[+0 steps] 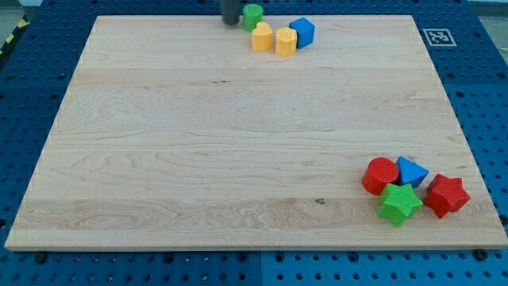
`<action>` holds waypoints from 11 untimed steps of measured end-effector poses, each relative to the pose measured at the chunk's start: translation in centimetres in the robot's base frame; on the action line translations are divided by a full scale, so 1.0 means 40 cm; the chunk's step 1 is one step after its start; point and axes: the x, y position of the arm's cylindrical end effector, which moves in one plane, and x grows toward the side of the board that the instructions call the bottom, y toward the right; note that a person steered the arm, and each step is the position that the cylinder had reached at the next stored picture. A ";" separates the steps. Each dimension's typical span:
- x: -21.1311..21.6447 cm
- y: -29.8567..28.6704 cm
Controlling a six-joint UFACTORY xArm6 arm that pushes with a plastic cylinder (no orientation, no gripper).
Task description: Push the green circle into the triangle
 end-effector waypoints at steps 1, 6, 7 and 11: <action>0.000 0.013; -0.007 0.036; -0.005 0.031; -0.004 0.082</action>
